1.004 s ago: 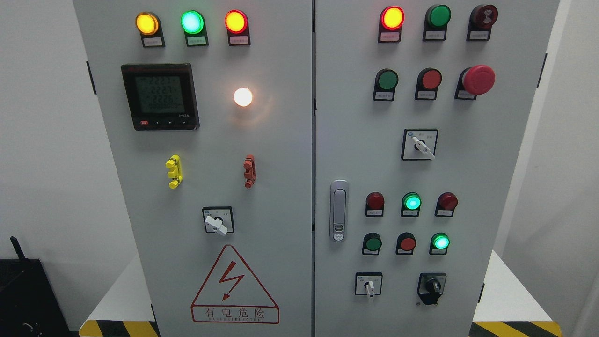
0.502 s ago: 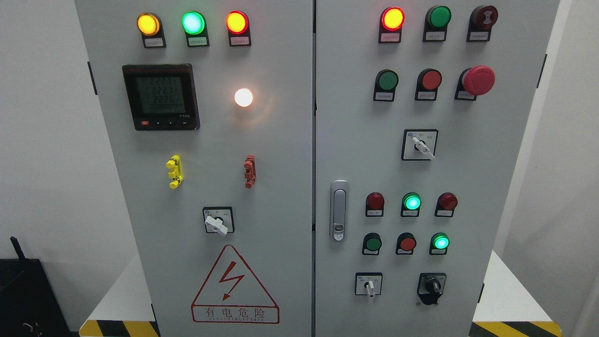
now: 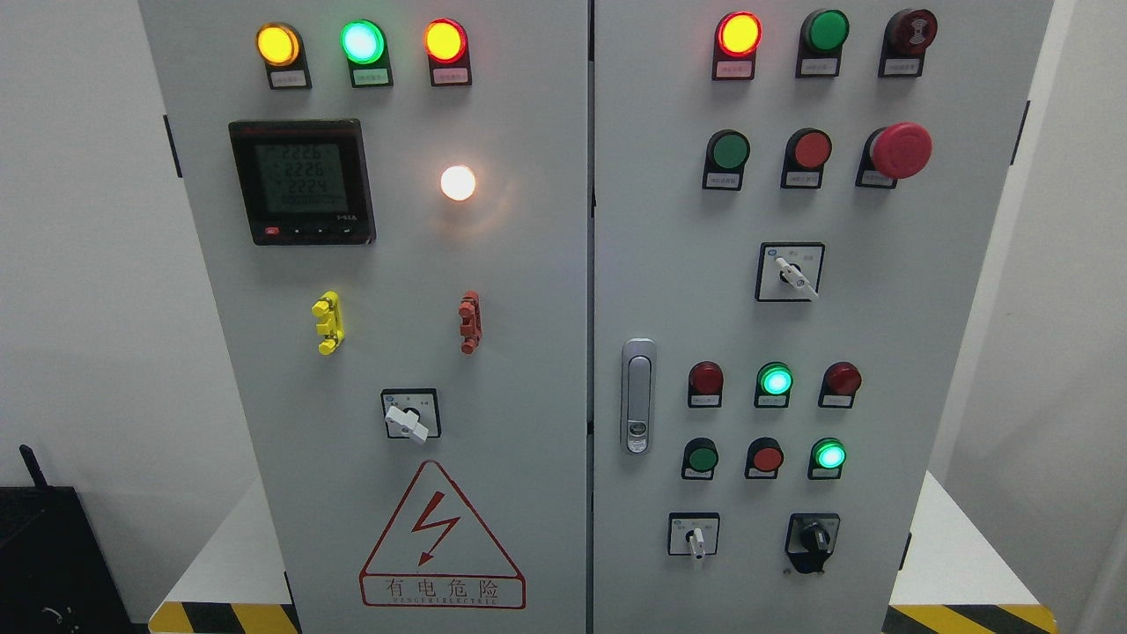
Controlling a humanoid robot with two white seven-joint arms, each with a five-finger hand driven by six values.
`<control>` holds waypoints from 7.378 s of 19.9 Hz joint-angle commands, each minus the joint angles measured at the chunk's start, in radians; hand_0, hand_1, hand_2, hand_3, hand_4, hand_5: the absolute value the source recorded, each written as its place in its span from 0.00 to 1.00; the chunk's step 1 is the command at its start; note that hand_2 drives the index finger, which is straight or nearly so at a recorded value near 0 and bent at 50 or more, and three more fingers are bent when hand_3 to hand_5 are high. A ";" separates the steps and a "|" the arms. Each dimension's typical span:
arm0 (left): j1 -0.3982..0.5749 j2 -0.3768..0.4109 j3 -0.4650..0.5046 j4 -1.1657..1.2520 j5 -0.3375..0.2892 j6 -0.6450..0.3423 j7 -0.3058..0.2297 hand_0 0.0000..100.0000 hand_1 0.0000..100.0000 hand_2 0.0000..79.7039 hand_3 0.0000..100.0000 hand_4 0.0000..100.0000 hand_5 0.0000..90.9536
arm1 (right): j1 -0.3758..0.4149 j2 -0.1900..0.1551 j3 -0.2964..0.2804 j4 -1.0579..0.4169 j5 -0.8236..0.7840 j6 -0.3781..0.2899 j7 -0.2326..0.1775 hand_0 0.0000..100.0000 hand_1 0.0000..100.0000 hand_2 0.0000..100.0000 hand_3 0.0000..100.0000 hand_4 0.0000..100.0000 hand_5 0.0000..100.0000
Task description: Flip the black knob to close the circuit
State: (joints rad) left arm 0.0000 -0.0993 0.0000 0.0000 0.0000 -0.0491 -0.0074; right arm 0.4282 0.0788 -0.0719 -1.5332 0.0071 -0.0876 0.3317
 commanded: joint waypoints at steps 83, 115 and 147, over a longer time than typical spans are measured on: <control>0.034 0.000 0.011 -0.034 0.008 -0.006 0.000 0.00 0.00 0.00 0.05 0.03 0.00 | -0.571 -0.044 -0.017 -0.243 1.350 0.270 -0.111 0.00 0.07 0.88 1.00 0.80 0.88; 0.034 0.000 0.011 -0.034 0.008 -0.006 0.000 0.00 0.00 0.00 0.05 0.03 0.00 | -0.638 -0.048 -0.017 -0.171 1.352 0.301 -0.108 0.00 0.09 0.88 1.00 0.80 0.89; 0.034 0.001 0.011 -0.034 0.008 -0.006 0.000 0.00 0.00 0.00 0.05 0.03 0.00 | -0.694 -0.057 -0.040 -0.130 1.324 0.325 -0.109 0.00 0.15 0.87 1.00 0.81 0.90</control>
State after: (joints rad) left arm 0.0000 -0.0992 0.0000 0.0000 0.0000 -0.0551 -0.0073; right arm -0.2661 0.0044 -0.0980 -1.6710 1.3340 0.2356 0.2245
